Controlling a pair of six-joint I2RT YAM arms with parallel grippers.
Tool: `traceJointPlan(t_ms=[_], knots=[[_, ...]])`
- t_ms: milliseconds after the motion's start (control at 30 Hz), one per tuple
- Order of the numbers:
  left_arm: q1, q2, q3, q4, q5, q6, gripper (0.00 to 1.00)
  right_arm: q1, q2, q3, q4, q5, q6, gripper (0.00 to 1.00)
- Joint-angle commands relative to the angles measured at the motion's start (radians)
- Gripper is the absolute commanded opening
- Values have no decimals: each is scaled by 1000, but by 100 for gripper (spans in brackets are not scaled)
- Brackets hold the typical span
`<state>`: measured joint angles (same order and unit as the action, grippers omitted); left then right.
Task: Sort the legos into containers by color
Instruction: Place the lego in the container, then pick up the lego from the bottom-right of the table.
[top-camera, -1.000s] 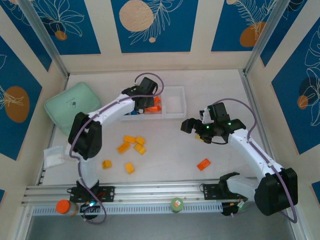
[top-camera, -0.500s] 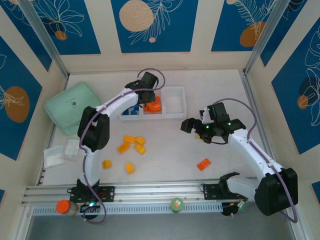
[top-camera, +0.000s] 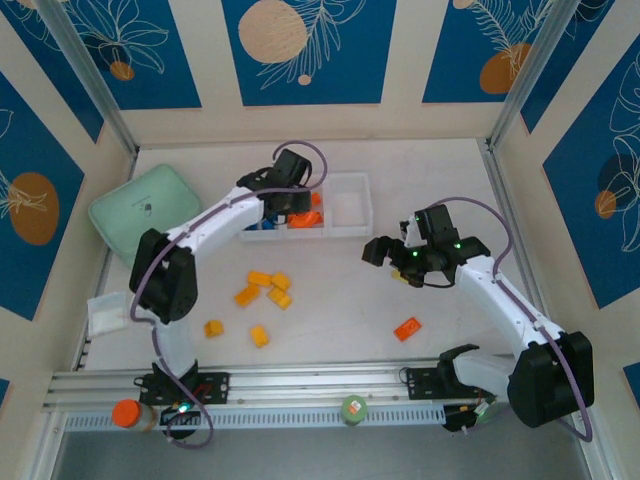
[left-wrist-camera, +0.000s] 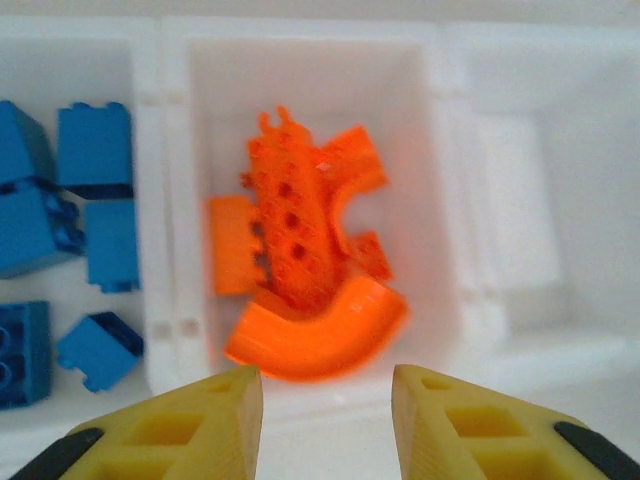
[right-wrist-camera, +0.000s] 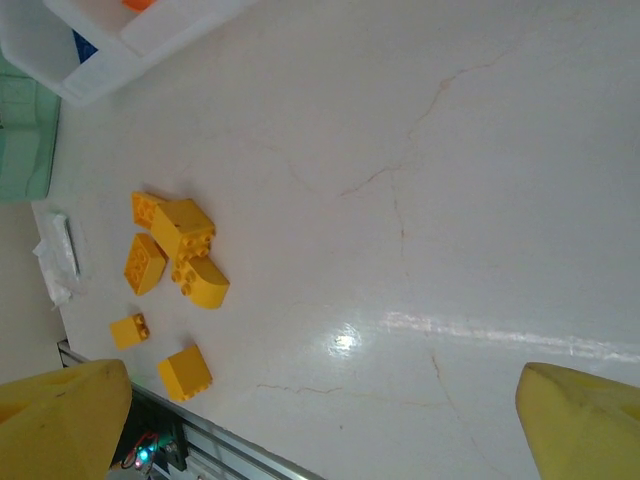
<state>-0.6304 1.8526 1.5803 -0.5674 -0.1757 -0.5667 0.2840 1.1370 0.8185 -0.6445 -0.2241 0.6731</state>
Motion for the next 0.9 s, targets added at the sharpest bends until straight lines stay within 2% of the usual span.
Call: traceJointPlan(t_ms=[0, 200, 300, 433, 700, 867], knots=[[-74, -73, -73, 46, 54, 25, 39, -20, -32, 37, -75, 7, -30, 99], [-196, -179, -250, 161, 111, 15, 42, -51, -114, 44, -181, 97, -43, 99], [-269, -212, -320, 212, 124, 6, 43, -88, -142, 45, -240, 103, -43, 99], [-363, -232, -408, 309, 149, -4, 43, -111, -171, 56, -336, 170, -37, 99], [-558, -146, -442, 436, 154, -13, 47, -250, -209, 24, -332, 142, -46, 99], [-636, -51, -398, 457, 153, -8, 51, -370, -178, 11, -288, 110, -61, 99]])
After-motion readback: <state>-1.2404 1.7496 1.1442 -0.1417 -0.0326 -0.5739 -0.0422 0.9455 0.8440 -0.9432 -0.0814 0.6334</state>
